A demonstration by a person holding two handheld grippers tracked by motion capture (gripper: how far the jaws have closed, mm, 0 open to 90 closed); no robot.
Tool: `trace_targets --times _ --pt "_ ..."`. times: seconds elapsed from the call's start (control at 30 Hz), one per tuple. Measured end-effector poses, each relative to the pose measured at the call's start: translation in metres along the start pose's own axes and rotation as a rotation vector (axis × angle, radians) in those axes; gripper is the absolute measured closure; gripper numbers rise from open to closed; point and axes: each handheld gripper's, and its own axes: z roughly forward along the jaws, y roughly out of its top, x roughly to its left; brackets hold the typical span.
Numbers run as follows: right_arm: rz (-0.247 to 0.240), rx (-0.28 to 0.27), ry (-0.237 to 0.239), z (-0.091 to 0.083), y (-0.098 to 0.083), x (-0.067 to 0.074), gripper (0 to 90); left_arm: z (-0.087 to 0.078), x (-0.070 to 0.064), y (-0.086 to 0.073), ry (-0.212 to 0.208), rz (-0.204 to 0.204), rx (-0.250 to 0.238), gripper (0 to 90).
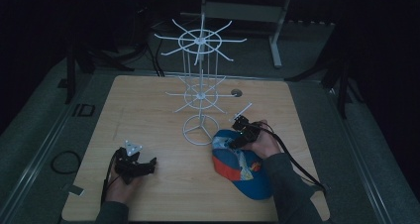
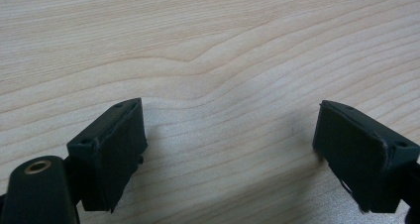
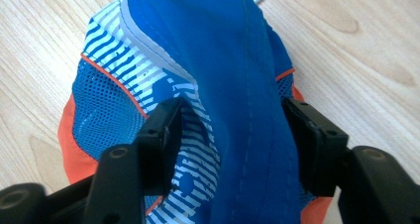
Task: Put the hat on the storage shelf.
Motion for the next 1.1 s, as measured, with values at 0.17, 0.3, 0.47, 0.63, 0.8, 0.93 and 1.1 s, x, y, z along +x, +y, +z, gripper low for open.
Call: trace_targets --times 0.17,0.3,0.47,0.63,0.8,0.93,1.1 --pt "0.019 0.005 0.047 0.003 -0.004 -0.004 54.9 0.0 0.0 0.0 0.0 0.0 0.0 13.4" --pt "0.017 -0.008 0.061 0.001 -0.006 -0.005 72.5 0.0 0.0 0.0 0.0 0.001 0.0 13.4" --pt "0.012 -0.031 0.077 -0.005 -0.007 -0.004 85.1 0.0 0.0 0.0 0.0 0.0 0.0 13.4" --pt "0.013 -0.043 0.093 -0.012 -0.01 -0.001 87.2 0.0 0.0 0.0 0.0 0.0 0.0 13.4" --pt "-0.001 -0.066 0.091 -0.022 -0.015 0.004 87.4 0.0 0.0 0.0 0.0 0.0 0.0 13.4" --pt "-0.01 -0.1 0.091 -0.033 -0.019 0.006 87.4 0.0 0.0 0.0 0.0 0.0 0.0 13.4" --pt "-0.012 -0.144 0.081 -0.048 -0.025 0.007 87.4 0.0 0.0 0.0 0.0 -0.003 -0.003 13.4"
